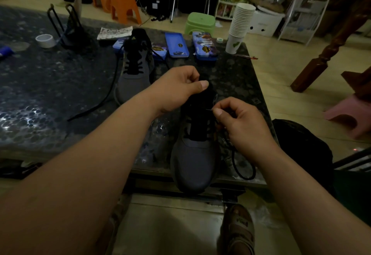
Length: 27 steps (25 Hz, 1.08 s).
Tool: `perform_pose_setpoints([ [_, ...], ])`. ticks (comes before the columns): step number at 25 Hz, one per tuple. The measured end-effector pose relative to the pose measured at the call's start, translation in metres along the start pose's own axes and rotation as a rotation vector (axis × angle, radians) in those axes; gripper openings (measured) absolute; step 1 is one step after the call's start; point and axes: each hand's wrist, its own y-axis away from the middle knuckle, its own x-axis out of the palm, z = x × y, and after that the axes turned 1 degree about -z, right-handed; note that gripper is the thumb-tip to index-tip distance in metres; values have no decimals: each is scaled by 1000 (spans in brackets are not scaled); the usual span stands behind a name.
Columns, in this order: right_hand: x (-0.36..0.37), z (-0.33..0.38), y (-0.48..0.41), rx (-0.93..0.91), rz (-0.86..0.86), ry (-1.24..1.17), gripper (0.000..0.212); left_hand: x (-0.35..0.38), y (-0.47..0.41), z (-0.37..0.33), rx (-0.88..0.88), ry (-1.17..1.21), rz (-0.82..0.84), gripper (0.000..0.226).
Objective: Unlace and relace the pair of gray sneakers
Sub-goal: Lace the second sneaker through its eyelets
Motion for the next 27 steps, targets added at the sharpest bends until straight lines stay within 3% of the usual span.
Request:
perform_pose_setpoints([
  [6,6,-2,-2,61,-66,-31,16,6,-2,0,6,-22,-17,23],
  [17,11,-4,-3,69,-38,-63,15,6,2,-4,16,-17,-37,23],
  [23,17,-6,-4,74,-209,-22,10,5,0,-3,12,-40,-35,23],
  [27,21,-5,0,97,-203,-114,9,7,0,-3,4,-34,-46,24],
])
